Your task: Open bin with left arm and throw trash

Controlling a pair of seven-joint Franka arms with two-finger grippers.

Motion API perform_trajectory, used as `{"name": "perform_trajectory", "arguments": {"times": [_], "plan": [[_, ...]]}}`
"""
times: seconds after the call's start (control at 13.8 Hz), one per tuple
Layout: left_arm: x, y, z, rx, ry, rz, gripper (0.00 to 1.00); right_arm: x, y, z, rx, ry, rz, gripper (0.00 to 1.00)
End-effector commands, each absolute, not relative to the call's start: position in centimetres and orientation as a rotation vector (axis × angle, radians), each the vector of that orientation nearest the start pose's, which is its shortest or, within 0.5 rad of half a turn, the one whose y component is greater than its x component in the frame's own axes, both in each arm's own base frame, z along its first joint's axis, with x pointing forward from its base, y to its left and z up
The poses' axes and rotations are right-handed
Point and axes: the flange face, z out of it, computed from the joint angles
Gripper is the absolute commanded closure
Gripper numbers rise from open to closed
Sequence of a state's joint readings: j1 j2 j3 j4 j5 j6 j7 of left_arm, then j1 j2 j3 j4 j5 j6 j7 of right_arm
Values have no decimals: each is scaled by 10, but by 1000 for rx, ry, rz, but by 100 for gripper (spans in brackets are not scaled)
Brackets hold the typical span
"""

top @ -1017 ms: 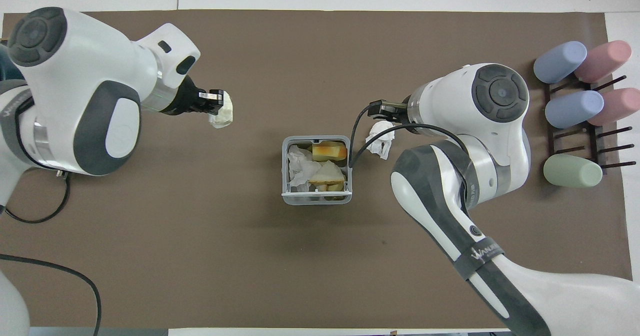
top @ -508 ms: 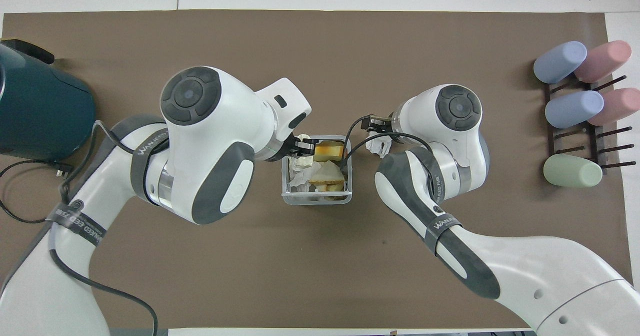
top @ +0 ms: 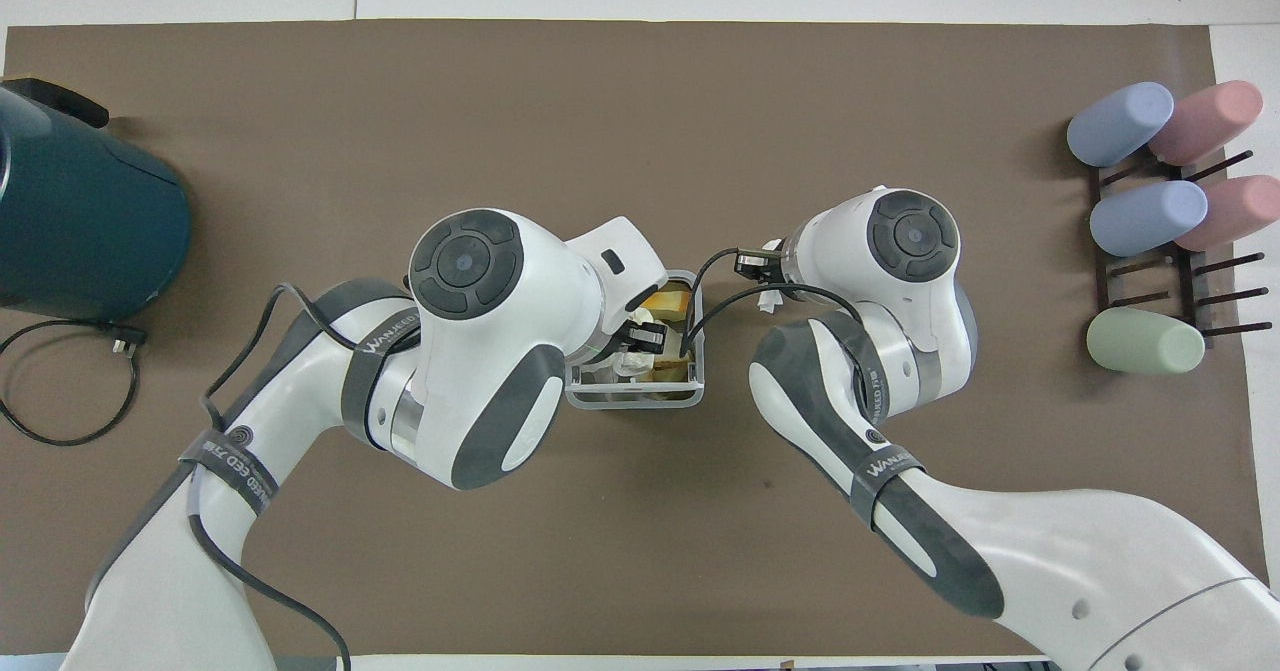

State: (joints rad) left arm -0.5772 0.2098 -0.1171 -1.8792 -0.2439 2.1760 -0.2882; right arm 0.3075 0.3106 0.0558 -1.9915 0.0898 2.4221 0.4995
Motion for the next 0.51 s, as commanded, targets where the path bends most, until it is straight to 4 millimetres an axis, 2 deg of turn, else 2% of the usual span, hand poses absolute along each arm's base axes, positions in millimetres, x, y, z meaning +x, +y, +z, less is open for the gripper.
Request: {"name": "perform_trajectory", "arguments": {"times": [0.0,0.15,0.29,0.44], "plan": [[468,-392,403,-3373,444,44,85,564,211,379,-3009,299,-109,100],[470,-393,406,-3379,420,41,0,560,214,420,-3020,285,-71,100],[475,-394,414,-3385,419,31,0,558,213,456,-3030,276,-36,100],[477,-392,424,-3398,374,12,0,556,214,481,-3031,267,-26,100]]}}
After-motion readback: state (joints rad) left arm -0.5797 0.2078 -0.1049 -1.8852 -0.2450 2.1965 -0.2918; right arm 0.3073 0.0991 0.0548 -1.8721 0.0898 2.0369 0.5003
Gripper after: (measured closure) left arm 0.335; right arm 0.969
